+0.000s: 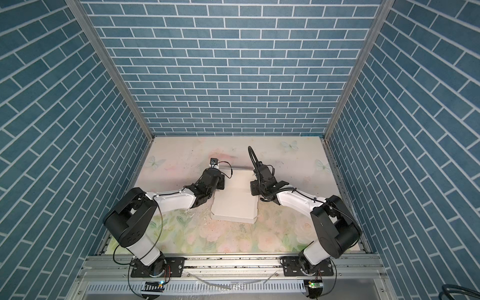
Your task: Fold the paper box
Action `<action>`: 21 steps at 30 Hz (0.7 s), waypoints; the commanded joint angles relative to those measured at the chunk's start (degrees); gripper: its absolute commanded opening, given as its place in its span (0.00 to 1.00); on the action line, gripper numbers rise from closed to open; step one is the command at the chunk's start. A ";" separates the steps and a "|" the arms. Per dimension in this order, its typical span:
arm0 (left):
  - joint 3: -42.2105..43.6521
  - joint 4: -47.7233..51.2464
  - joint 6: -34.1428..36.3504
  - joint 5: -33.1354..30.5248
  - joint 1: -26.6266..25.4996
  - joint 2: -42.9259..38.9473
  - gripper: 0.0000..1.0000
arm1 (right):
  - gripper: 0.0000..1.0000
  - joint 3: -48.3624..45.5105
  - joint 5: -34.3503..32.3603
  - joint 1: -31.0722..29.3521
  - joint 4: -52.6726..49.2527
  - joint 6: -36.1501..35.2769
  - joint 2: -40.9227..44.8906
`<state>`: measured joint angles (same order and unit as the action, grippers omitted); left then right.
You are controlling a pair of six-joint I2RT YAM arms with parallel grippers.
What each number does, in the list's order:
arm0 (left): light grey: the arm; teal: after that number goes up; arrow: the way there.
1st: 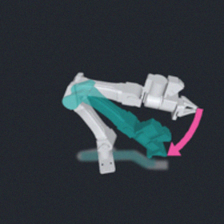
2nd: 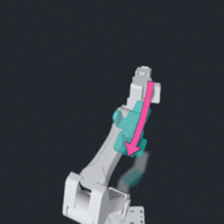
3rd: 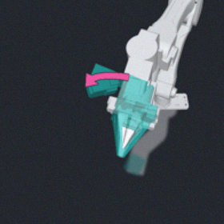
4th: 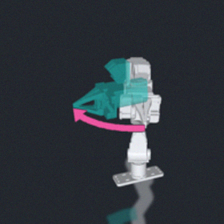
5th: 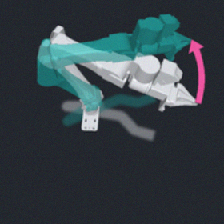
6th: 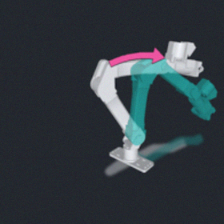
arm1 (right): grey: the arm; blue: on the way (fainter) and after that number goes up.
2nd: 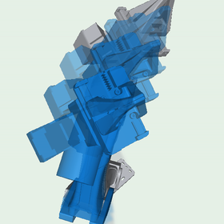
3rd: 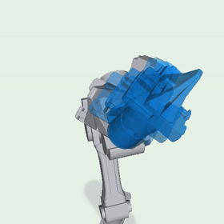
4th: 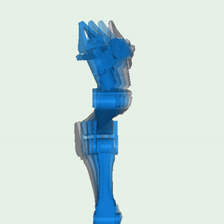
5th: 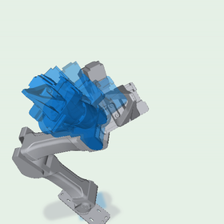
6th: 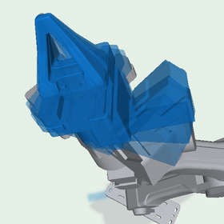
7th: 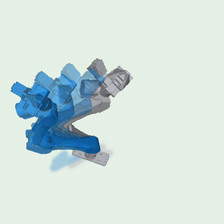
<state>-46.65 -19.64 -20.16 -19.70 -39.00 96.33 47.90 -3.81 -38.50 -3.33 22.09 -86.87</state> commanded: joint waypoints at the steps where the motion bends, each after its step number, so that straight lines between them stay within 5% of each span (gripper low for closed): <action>1: 4.73 0.72 -0.85 0.31 -1.33 0.36 0.00 | 0.06 -3.79 0.79 -1.83 1.83 0.30 1.50; 21: 13.32 -8.39 -0.36 -3.10 -4.37 -0.29 0.00 | 0.10 -8.88 -4.44 -7.11 4.43 2.25 1.88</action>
<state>-36.23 -35.77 -20.01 -25.71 -42.52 94.72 40.91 -10.33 -44.40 3.05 23.62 -84.42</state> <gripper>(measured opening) 0.078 0.095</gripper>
